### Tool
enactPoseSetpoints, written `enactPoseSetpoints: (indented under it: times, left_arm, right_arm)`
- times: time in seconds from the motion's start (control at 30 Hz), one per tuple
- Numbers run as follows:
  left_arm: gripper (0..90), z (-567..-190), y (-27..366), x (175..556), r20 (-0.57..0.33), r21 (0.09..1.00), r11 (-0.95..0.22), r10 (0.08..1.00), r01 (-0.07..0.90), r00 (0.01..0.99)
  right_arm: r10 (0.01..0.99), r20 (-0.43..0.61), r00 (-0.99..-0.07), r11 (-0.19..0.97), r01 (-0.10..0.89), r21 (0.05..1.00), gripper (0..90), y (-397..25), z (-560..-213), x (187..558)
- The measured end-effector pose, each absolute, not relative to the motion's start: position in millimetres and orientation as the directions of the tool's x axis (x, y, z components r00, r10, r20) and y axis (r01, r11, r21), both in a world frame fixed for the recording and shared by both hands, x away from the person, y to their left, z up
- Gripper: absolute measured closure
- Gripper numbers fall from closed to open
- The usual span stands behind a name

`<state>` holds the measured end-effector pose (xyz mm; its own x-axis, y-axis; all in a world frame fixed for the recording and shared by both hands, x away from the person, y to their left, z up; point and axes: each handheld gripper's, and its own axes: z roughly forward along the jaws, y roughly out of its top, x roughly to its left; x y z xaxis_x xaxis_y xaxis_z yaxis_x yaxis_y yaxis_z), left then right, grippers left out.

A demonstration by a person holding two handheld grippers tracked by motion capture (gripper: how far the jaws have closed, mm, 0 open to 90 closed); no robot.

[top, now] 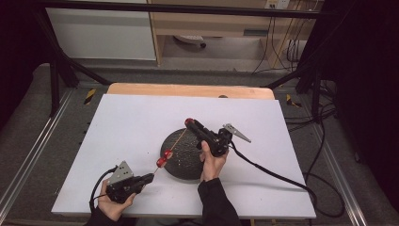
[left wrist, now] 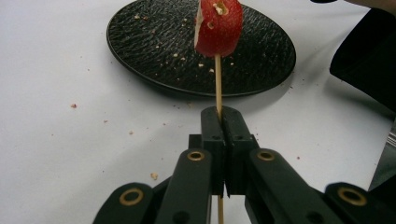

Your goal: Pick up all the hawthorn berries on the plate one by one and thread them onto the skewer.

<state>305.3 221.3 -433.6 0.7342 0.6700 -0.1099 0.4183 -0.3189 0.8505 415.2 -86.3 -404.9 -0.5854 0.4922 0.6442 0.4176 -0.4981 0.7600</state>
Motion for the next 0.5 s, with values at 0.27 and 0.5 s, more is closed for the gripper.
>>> enactPoseSetpoints:
  times: [0.27, 0.5]
  left_arm:
    - [88.5, -433.8, 220.3, 305.3, -0.114, 0.853, -0.312, 0.672, 0.419, 0.732]
    - [88.5, -434.6, 215.8, 305.4, -0.140, 0.856, -0.283, 0.680, 0.433, 0.720]
  right_arm:
    - [0.488, 0.646, -0.587, -0.497, 0.421, 0.758, 62.7, -84.6, -407.6, 414.7]
    - [0.484, 0.651, -0.585, -0.498, 0.428, 0.754, 62.7, -81.6, -411.9, 413.4]
